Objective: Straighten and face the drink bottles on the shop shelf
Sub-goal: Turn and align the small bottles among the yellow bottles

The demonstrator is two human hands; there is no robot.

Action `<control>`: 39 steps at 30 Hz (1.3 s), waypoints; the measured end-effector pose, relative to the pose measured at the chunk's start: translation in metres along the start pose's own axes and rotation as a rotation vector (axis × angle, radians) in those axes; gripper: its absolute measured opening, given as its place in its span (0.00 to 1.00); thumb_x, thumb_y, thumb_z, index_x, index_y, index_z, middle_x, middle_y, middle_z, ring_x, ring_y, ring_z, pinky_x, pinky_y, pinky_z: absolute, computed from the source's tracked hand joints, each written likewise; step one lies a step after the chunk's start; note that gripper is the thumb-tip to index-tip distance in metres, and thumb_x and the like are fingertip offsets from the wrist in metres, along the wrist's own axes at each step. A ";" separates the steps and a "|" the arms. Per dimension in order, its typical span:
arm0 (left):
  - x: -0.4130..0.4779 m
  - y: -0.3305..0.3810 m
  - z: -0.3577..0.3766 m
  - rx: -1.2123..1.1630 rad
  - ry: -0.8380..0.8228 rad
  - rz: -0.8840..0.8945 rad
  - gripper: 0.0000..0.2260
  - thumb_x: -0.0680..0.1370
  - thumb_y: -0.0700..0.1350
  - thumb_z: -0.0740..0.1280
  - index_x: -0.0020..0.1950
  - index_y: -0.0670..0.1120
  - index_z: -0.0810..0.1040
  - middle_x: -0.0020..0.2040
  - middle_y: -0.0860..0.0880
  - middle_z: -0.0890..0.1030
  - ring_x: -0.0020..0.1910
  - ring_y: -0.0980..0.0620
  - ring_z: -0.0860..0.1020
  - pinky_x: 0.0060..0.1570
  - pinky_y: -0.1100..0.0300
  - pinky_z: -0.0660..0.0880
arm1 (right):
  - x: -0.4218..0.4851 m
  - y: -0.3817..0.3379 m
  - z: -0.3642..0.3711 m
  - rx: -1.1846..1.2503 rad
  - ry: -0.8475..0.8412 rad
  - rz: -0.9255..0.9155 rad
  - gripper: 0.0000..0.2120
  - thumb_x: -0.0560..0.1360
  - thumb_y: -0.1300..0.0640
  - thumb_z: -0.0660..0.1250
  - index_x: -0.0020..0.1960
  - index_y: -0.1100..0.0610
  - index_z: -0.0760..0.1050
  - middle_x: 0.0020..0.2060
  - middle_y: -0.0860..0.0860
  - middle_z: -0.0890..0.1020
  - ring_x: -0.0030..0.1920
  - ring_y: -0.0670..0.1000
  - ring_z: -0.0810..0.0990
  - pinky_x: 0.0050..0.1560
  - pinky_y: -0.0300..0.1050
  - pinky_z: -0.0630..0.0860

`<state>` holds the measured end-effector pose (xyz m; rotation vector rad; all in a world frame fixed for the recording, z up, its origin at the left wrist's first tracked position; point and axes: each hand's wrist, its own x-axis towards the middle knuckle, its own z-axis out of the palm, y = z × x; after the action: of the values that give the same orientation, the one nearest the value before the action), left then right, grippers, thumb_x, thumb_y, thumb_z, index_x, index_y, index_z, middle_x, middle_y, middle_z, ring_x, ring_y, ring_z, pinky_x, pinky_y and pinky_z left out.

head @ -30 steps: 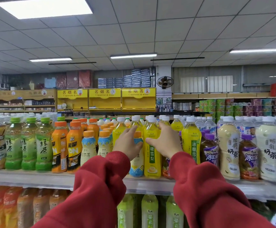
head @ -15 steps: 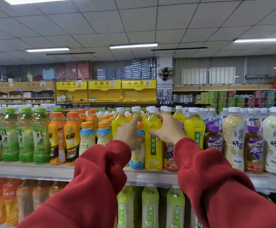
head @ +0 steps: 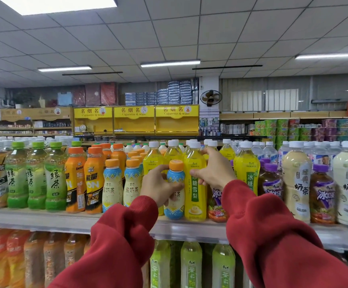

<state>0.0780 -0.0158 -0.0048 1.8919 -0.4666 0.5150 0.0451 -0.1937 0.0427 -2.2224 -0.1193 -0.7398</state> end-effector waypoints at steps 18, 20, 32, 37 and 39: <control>-0.018 0.032 -0.083 -0.019 0.137 0.148 0.14 0.66 0.45 0.84 0.46 0.53 0.84 0.43 0.51 0.89 0.30 0.63 0.83 0.27 0.69 0.75 | 0.012 -0.037 0.031 0.086 0.020 -0.193 0.19 0.67 0.53 0.81 0.54 0.47 0.77 0.28 0.41 0.78 0.22 0.43 0.80 0.21 0.27 0.67; -0.022 0.030 -0.086 -0.031 0.127 0.148 0.13 0.66 0.44 0.84 0.45 0.52 0.84 0.43 0.51 0.89 0.28 0.65 0.82 0.24 0.72 0.73 | 0.012 -0.040 0.039 0.050 0.049 -0.218 0.28 0.67 0.54 0.81 0.64 0.54 0.77 0.29 0.39 0.74 0.21 0.42 0.79 0.22 0.27 0.68; -0.022 0.010 -0.077 0.030 0.086 0.040 0.30 0.65 0.52 0.84 0.61 0.40 0.81 0.51 0.44 0.87 0.34 0.51 0.80 0.29 0.63 0.73 | 0.013 -0.021 0.053 -0.124 0.068 -0.138 0.35 0.71 0.46 0.76 0.73 0.57 0.70 0.55 0.59 0.81 0.59 0.56 0.79 0.64 0.52 0.72; -0.027 0.007 -0.088 0.026 0.113 0.015 0.18 0.66 0.48 0.84 0.51 0.44 0.84 0.42 0.47 0.89 0.23 0.59 0.78 0.21 0.63 0.71 | 0.008 -0.031 0.048 -0.247 0.024 -0.117 0.33 0.73 0.46 0.74 0.72 0.59 0.68 0.63 0.59 0.75 0.53 0.60 0.82 0.60 0.53 0.75; -0.029 0.006 -0.096 0.034 0.131 0.002 0.17 0.66 0.47 0.84 0.50 0.45 0.84 0.40 0.47 0.89 0.22 0.60 0.78 0.20 0.64 0.72 | 0.008 -0.036 0.042 -0.296 0.000 -0.093 0.37 0.72 0.43 0.74 0.72 0.59 0.66 0.63 0.60 0.76 0.55 0.59 0.81 0.60 0.53 0.74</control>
<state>0.0380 0.0737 0.0159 1.8768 -0.3755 0.6471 0.0604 -0.1402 0.0477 -2.5116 -0.1200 -0.8543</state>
